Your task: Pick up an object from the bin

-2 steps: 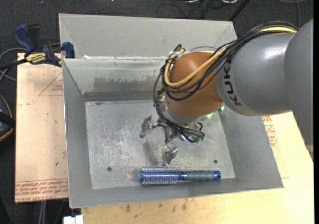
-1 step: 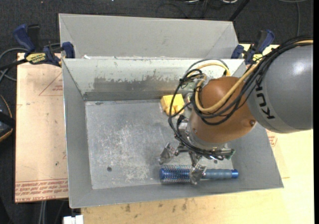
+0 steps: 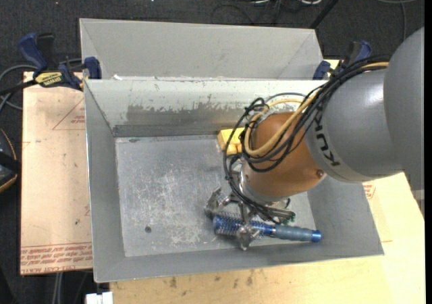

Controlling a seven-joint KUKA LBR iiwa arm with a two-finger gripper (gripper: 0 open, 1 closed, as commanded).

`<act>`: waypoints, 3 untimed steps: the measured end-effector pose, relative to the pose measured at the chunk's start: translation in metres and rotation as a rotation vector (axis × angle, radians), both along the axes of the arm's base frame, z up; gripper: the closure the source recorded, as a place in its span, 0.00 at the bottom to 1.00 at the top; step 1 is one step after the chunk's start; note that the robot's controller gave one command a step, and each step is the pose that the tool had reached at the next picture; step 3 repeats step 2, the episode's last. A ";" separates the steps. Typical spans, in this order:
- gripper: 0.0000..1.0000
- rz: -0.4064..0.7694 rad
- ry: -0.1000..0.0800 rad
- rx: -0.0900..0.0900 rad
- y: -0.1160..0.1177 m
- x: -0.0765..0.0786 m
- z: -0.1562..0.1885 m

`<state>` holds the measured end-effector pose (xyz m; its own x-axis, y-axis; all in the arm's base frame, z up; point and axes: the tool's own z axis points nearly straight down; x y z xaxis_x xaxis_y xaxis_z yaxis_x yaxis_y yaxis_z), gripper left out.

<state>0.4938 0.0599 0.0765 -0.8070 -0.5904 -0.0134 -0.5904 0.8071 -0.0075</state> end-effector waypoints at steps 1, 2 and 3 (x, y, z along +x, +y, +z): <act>1.00 0.000 0.001 0.002 0.001 -0.001 0.000; 1.00 -0.018 0.006 -0.001 -0.039 0.000 0.188; 1.00 -0.018 0.006 -0.001 -0.039 0.000 0.188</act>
Offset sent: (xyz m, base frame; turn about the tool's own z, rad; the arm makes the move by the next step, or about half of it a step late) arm 0.0000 0.0000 0.0000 0.0000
